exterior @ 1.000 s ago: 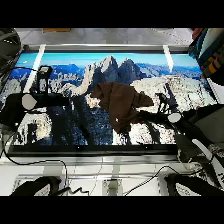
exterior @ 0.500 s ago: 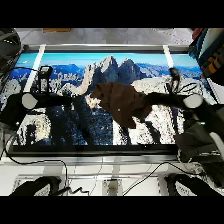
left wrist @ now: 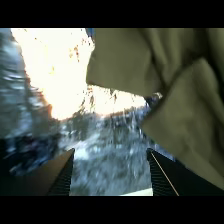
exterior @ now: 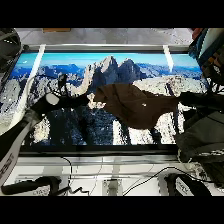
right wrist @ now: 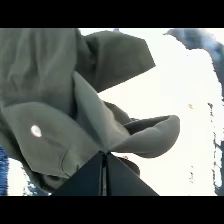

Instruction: Fold the clothes and pants, and hang the long-sleeved shirts on hangers.

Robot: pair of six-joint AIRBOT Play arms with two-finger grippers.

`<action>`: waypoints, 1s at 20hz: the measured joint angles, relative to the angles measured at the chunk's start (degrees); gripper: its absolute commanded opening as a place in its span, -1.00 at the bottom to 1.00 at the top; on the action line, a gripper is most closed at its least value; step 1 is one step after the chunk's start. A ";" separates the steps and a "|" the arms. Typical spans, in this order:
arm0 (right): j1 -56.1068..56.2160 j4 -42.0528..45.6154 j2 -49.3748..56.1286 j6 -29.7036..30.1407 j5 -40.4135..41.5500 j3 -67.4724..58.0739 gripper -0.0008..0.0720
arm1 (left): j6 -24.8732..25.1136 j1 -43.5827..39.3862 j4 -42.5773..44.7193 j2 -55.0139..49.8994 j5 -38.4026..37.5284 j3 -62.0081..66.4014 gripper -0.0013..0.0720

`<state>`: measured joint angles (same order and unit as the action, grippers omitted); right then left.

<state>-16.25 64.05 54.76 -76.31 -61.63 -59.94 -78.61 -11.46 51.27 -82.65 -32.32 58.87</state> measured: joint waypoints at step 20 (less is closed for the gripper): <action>-1.88 1.09 -0.37 -0.11 -0.02 0.13 -0.95 | 1.01 -10.67 -5.51 -18.12 23.93 8.31 -0.68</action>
<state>-18.13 65.14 54.39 -76.42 -61.65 -59.81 -77.60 -22.13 45.76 -100.77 -8.38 67.18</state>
